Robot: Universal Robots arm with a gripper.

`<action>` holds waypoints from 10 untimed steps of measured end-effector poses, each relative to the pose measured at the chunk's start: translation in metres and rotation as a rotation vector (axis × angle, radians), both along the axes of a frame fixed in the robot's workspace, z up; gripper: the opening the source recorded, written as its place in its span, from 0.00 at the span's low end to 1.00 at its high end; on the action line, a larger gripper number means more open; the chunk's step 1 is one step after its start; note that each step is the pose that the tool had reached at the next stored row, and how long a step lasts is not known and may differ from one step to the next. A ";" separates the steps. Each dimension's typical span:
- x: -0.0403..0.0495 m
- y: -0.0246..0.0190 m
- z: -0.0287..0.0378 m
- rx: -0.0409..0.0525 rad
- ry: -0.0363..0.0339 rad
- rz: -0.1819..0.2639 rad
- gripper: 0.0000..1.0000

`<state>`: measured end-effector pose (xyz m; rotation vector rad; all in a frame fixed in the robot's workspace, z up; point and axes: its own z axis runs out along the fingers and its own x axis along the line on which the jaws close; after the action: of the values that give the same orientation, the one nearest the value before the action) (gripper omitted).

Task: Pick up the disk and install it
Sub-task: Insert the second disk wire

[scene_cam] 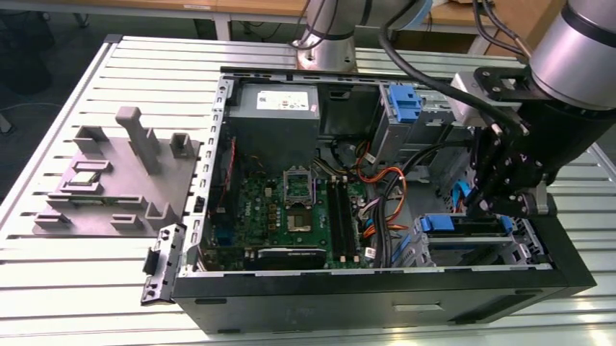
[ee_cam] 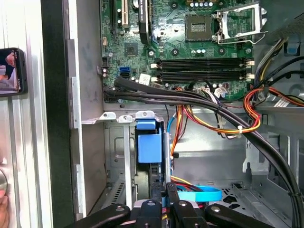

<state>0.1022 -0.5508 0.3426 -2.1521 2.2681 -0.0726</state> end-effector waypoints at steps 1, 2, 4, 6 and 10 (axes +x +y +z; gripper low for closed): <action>-0.0001 -0.0012 -0.0004 0.0005 -0.0010 0.000 0.16; -0.0002 -0.0024 -0.0009 0.0019 -0.0021 0.000 0.16; -0.0003 -0.0040 -0.0016 0.0051 -0.0038 0.000 0.16; -0.0003 -0.0041 -0.0021 0.0094 -0.0041 0.000 0.16; -0.0005 -0.0044 -0.0034 0.0184 -0.0046 0.000 0.16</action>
<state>0.1017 -0.5552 0.3392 -2.1410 2.2569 -0.0563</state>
